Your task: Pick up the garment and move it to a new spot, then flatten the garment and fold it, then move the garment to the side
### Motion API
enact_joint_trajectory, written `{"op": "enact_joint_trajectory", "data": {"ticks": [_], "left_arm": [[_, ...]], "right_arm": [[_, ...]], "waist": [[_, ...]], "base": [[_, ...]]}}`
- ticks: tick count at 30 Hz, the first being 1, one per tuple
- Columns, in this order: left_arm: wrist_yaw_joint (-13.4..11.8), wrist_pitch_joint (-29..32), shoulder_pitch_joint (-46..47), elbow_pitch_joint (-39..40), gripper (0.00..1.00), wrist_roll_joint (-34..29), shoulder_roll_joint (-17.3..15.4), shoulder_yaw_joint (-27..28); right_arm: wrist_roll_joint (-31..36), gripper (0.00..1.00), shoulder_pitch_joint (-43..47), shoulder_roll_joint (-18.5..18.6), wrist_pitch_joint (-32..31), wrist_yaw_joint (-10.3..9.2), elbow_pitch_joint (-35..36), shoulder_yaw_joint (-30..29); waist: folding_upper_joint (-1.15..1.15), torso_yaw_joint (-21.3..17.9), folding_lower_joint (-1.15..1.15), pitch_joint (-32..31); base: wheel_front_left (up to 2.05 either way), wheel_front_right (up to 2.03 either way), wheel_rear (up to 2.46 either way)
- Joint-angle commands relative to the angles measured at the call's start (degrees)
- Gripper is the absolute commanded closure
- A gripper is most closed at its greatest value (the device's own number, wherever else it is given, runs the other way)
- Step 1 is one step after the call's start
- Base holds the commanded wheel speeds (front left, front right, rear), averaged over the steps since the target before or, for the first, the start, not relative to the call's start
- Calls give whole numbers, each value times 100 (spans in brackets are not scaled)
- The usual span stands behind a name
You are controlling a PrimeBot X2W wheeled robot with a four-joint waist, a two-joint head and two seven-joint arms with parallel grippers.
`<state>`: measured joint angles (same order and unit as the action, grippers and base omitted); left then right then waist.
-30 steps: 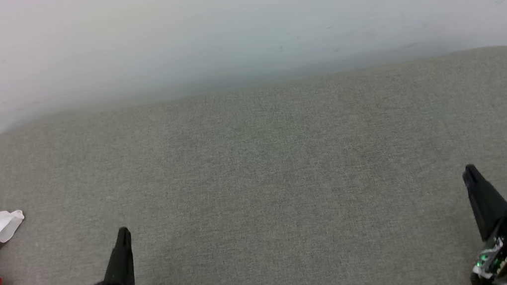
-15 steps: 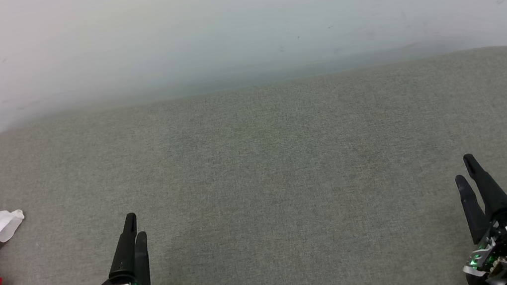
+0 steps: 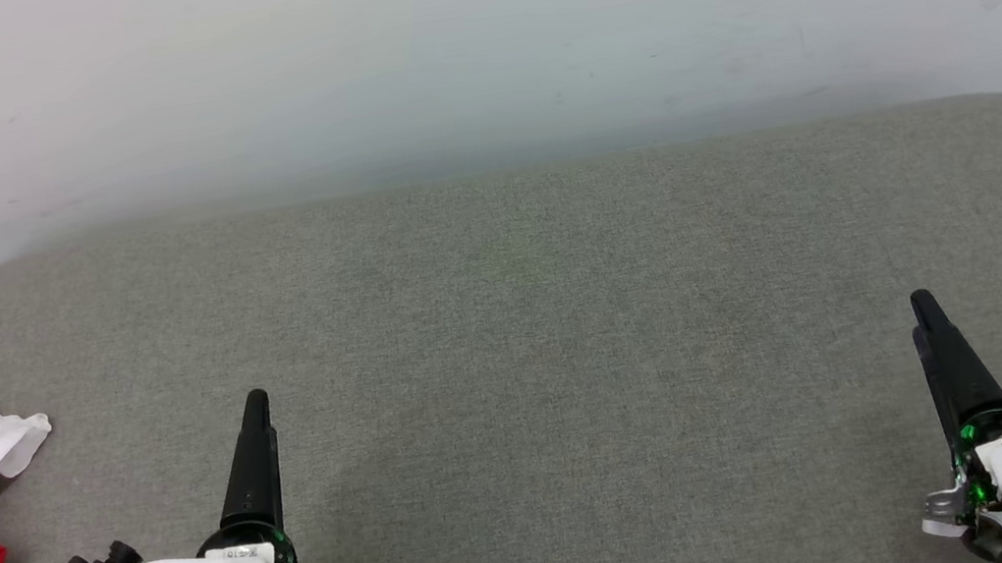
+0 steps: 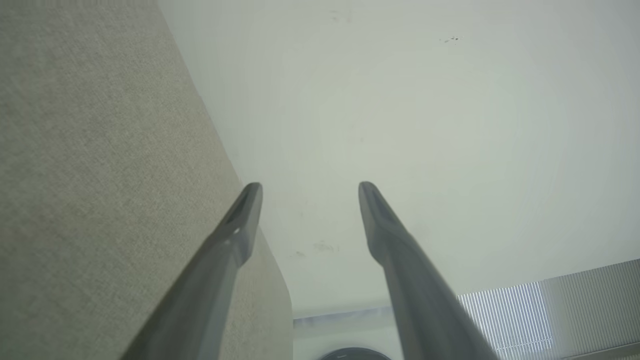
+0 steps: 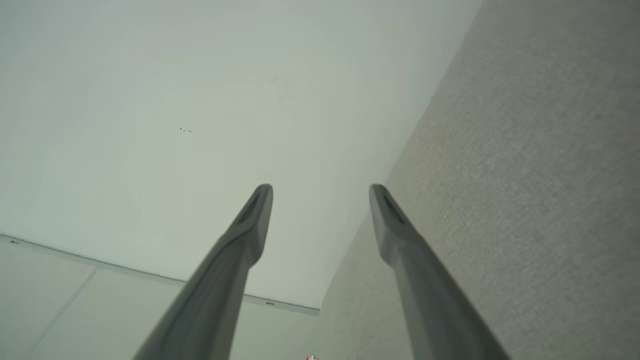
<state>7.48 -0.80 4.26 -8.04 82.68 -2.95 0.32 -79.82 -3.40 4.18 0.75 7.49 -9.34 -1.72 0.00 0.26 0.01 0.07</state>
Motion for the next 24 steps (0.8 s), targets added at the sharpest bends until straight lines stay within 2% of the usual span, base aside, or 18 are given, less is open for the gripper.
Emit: {"op": "enact_joint_trajectory", "data": {"ticks": [1, 11, 24], "left_arm": [[1, -66, 107, 175, 0, -189, -3, 21], [1, -275, 5, 311, 0, -1319, 0, -137], [1, -522, -91, 422, 0, -2948, 5, -69]], "right_arm": [[363, 0, -30, 51, 62, 1, 130, 3], [1878, 0, 33, -32, 273, 1, 262, 18], [3588, 0, 114, -49, 327, 0, 526, 49]], "waist": [[0, 2, -1, -5], [0, 19, -1, -43], [0, 27, -1, -62]], "base": [[0, 0, 0], [0, 0, 0], [0, 0, 0]]}}
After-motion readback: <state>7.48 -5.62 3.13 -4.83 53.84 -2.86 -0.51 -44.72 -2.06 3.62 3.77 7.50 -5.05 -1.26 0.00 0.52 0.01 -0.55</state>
